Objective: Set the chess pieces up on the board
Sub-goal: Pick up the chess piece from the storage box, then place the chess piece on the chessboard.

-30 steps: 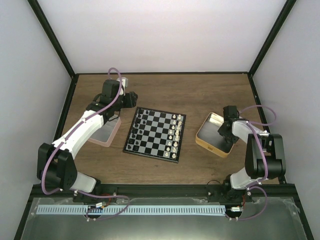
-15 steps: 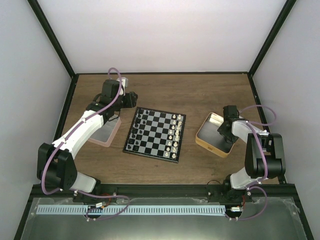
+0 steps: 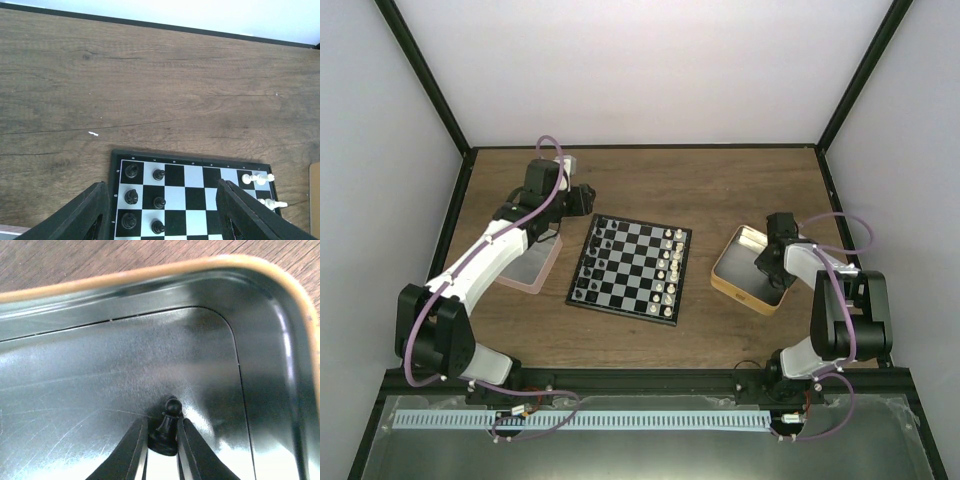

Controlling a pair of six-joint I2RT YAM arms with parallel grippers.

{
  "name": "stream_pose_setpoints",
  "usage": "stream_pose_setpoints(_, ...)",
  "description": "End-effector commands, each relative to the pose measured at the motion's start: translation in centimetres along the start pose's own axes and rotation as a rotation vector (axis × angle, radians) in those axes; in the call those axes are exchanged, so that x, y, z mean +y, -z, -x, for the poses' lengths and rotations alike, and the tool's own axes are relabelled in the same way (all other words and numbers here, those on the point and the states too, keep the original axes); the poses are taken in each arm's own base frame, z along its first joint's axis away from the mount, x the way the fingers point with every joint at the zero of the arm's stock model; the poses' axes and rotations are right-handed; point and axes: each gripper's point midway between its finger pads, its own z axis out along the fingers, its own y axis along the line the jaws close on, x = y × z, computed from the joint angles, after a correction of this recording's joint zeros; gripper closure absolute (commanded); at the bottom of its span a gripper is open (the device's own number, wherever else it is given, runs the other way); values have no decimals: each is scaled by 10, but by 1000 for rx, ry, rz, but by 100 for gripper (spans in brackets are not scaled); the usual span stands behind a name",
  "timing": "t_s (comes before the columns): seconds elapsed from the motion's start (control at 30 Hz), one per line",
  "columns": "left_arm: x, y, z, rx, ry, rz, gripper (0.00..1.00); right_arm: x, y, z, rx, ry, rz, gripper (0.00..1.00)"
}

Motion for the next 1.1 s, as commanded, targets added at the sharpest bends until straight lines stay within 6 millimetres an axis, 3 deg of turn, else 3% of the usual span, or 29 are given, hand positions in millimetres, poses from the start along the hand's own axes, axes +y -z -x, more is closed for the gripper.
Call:
stream_pose_setpoints(0.0,0,-3,2,-14,10,-13,39,-7,-2,-15,42,20,-19,90)
stream_pose_setpoints(0.07,0,-2,2,-15,11,-14,39,-1,2,-9,22,30,9,89)
stream_pose_setpoints(0.17,-2,-2,3,-21,13,-28,39,25,22,3,-32,68,121,89)
stream_pose_setpoints(0.33,-17,6,8,-48,17,-113,39,92,79,12,-110,188,415,87)
stream_pose_setpoints(0.4,-33,16,15,-67,13,-192,39,125,115,10,-146,263,606,86)
stream_pose_setpoints(0.47,-56,32,24,-83,26,-317,37,157,156,-2,-162,374,825,86)
stream_pose_setpoints(0.57,-83,56,34,-100,71,-476,36,192,228,-44,-126,584,1204,87)
stream_pose_setpoints(0.73,-119,81,23,50,210,-707,34,212,319,-99,-101,817,1588,87)
stream_pose_setpoints(0.9,-137,112,11,138,307,-844,33,222,369,-126,-165,989,1762,88)
stream_pose_setpoints(1.07,-149,130,1,188,316,-910,31,230,394,-147,-205,1154,1837,90)
